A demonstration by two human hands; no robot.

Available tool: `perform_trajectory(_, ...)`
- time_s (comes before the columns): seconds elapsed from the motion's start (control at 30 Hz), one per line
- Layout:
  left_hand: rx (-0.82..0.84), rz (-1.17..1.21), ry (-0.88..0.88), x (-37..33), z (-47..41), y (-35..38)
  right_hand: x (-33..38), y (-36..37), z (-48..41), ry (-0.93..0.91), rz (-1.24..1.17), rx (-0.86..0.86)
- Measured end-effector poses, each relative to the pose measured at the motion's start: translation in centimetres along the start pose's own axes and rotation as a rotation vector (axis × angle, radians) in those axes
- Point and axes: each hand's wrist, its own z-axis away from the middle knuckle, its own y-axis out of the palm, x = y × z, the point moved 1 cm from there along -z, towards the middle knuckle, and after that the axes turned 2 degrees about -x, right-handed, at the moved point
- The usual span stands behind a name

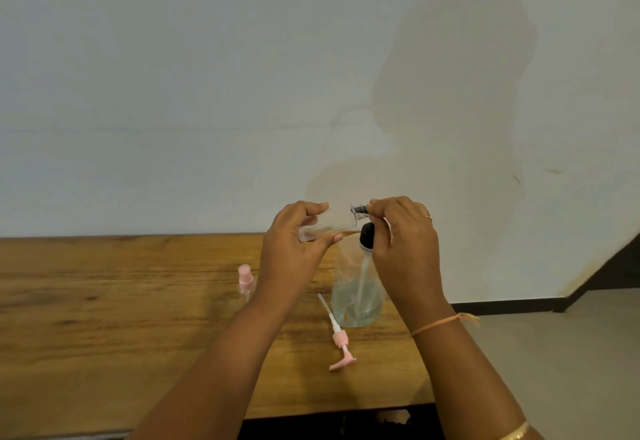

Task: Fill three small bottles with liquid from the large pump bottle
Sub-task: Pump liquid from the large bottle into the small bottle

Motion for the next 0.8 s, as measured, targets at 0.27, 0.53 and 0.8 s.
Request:
perform_trajectory(0.27,0.070,-0.066,-0.040,0.6,-0.2,0.1,-0.9,1.6,1.1,0.018,-0.050,-0.085)
perform_trajectory(0.53,0.054,-0.033,-0.045,0.5,-0.1,0.3,-0.8,1.0,0.8,0.035,-0.070,-0.047)
perform_trajectory(0.8,0.056,-0.022,-0.025,0.1,-0.2,0.4,-1.5,0.0,0.1,0.018,-0.104,0.010)
